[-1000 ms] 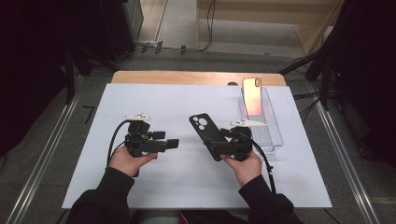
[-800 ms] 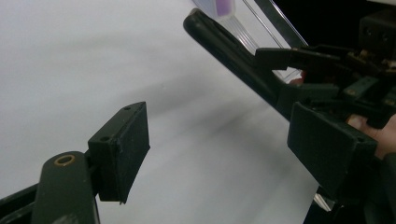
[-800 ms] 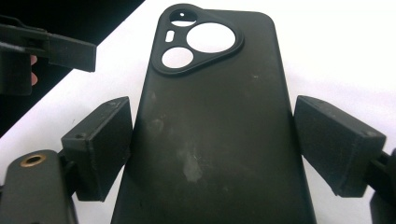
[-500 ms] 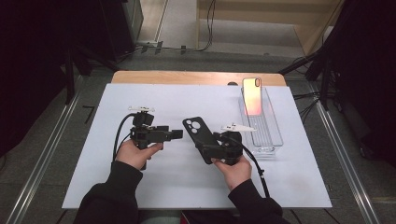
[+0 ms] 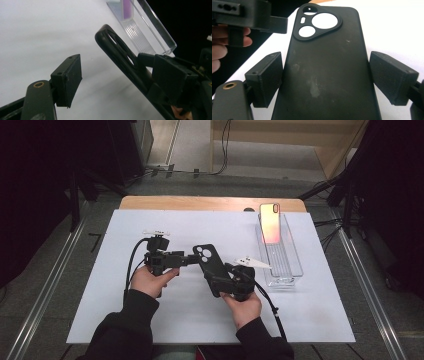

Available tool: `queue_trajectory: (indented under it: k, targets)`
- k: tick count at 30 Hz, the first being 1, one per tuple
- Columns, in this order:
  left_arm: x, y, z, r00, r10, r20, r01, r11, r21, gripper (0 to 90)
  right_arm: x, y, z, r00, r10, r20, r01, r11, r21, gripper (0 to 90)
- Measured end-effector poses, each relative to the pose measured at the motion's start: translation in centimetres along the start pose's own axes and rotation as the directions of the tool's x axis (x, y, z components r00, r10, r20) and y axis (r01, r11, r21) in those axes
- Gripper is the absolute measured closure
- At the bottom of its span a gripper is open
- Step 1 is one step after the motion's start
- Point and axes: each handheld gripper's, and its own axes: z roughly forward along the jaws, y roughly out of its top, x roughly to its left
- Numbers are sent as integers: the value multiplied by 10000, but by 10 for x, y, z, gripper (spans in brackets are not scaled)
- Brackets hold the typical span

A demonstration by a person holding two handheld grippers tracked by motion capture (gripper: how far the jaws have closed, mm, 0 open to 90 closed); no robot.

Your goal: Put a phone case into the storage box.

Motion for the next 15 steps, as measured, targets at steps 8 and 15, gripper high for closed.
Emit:
queue_trajectory:
  k: [8, 15]
  targets:
    - [0, 5, 9, 9998, -146, -164, 147, 9999, 71, 290, 5, -9, 3, 9997, 254, 0, -253, 9990, -356, 125]
    - [4, 7, 16, 9969, -780, -108, 781, 9969, 123, 377, 9, -14, 6, 9995, 315, -67, -318, 9977, -597, 126]
